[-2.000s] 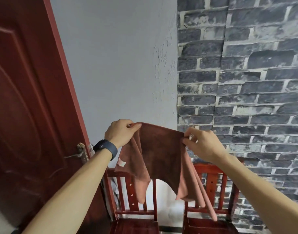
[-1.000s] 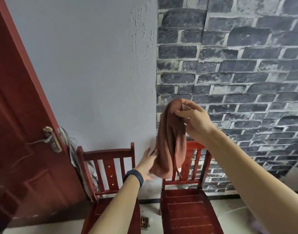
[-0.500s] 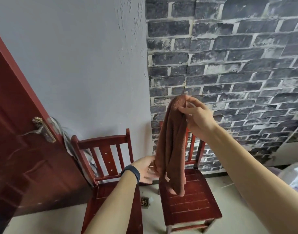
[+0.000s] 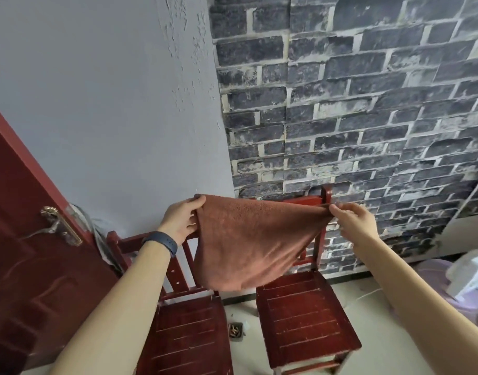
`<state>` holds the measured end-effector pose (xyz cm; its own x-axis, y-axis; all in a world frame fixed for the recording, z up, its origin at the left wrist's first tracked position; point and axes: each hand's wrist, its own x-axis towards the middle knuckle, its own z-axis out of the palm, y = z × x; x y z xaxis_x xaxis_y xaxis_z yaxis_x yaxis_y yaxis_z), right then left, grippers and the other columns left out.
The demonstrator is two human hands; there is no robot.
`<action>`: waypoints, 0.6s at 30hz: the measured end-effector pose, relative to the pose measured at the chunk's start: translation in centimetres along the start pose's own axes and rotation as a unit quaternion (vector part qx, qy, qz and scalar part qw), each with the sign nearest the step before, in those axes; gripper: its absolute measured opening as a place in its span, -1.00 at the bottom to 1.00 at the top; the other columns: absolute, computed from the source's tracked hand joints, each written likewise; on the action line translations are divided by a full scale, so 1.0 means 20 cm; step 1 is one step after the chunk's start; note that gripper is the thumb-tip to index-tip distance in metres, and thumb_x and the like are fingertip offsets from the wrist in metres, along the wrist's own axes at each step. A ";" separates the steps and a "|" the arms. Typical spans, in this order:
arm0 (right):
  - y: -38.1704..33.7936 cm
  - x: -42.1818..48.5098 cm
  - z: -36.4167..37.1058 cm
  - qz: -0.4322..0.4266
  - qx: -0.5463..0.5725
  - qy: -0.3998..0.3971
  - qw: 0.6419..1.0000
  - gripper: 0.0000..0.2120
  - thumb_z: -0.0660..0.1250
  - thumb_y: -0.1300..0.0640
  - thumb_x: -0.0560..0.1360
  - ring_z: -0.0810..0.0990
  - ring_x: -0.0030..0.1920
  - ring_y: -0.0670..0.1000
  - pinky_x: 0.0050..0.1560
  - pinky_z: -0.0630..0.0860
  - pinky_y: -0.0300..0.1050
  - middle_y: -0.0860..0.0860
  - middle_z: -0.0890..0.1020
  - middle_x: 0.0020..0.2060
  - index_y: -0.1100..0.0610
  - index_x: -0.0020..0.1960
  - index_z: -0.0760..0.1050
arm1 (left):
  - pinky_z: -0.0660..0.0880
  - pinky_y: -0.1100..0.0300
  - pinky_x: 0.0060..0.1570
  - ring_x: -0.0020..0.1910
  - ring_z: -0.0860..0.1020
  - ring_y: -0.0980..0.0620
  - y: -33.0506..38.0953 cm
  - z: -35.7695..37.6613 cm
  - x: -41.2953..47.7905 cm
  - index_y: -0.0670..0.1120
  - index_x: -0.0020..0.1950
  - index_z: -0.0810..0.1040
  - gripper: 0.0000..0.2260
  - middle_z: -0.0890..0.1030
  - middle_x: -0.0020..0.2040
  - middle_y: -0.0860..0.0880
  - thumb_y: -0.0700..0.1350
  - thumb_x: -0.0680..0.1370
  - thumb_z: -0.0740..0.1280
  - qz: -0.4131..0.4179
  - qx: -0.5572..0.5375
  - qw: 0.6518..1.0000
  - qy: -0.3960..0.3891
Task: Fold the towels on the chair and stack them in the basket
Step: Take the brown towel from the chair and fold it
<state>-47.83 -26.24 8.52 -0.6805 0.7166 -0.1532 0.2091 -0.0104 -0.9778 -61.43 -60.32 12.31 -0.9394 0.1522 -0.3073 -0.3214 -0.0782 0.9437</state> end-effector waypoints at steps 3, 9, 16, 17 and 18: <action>0.00 0.03 0.02 0.021 0.015 -0.019 0.999 -0.89 0.43 0.01 0.52 0.64 -0.12 0.05 -0.26 0.48 -0.10 0.07 0.66 -0.13 0.02 -0.09 0.54 | 0.55 0.07 0.03 -0.02 0.61 -0.06 0.05 0.01 0.00 -0.12 0.17 0.62 -0.75 0.64 0.01 -0.09 -0.12 0.51 0.45 0.021 0.020 0.999 -0.016; -0.09 0.07 0.05 -0.019 0.027 -0.011 0.999 -0.78 0.43 0.07 0.53 0.52 -0.33 -0.01 -0.30 0.41 -0.13 0.06 0.60 -0.29 0.08 -0.26 0.52 | 0.61 0.09 -0.05 -0.06 0.67 -0.05 0.00 -0.02 0.06 -0.12 0.10 0.64 -0.70 0.70 0.01 -0.11 -0.14 0.41 0.55 0.011 0.009 0.998 0.069; -0.10 0.13 0.01 -0.031 0.056 -0.032 0.997 -0.76 0.57 0.04 0.40 0.60 -0.25 -0.04 -0.24 0.50 -0.21 0.04 0.67 -0.16 0.08 -0.06 0.56 | 0.61 0.03 0.01 -0.02 0.66 -0.11 -0.04 0.10 0.03 -0.16 0.20 0.56 -0.62 0.67 0.06 -0.17 -0.23 0.42 0.53 0.038 -0.015 0.996 0.085; -0.09 0.14 0.00 -0.035 0.052 -0.060 0.996 -0.71 0.59 0.12 0.37 0.64 -0.20 -0.02 -0.24 0.51 -0.25 0.05 0.68 -0.13 0.11 0.02 0.58 | 0.60 0.04 0.02 0.00 0.65 -0.11 -0.02 0.12 0.02 -0.13 0.24 0.53 -0.59 0.66 0.07 -0.17 -0.25 0.42 0.52 0.048 -0.014 0.996 0.074; -0.09 0.15 -0.02 -0.049 0.034 -0.087 0.994 -0.64 0.58 0.24 0.35 0.66 -0.13 0.02 -0.20 0.53 -0.22 0.08 0.69 -0.08 0.13 0.11 0.58 | 0.60 0.06 0.00 -0.01 0.66 -0.11 -0.01 0.14 0.02 -0.11 0.25 0.53 -0.59 0.66 0.07 -0.17 -0.28 0.43 0.50 0.060 -0.005 0.996 0.063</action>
<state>-49.93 -23.78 9.86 -0.8071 0.5858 -0.0738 0.0922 0.0016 -0.9957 -61.38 -57.58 12.30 -0.9783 0.0170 -0.2065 -0.2072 -0.0983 0.9734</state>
